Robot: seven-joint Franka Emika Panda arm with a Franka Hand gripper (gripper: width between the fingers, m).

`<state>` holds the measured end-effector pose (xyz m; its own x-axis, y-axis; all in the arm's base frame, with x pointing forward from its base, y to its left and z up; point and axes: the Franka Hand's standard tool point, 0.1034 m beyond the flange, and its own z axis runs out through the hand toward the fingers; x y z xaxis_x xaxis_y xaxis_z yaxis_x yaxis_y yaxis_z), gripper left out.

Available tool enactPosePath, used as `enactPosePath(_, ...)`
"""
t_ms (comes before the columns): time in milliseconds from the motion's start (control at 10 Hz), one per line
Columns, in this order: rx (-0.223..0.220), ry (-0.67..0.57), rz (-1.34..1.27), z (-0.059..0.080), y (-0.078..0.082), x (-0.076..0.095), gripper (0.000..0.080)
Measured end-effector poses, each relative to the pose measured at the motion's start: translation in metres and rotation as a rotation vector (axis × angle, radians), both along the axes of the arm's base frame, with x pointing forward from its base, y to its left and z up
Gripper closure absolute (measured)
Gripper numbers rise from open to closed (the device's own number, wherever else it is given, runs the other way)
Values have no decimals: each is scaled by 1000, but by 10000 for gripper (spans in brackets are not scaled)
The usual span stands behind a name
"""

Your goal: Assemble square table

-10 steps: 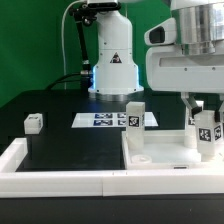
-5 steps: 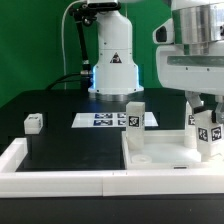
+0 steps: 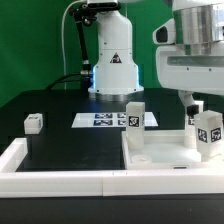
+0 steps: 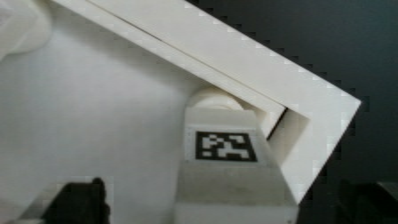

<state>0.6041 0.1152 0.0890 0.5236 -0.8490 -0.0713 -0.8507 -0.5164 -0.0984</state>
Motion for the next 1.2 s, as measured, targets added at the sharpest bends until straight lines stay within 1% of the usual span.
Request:
enactPosePath(100,-1,-4,50,-1,1,0,151)
enactPosePath(300,1,1,31,-3,6,-2,150)
enactPosePath(900,-1,-3,57,-2,5,-1,150)
enactPosePath(1200,-8,-18,193,-2,5,-1,150)
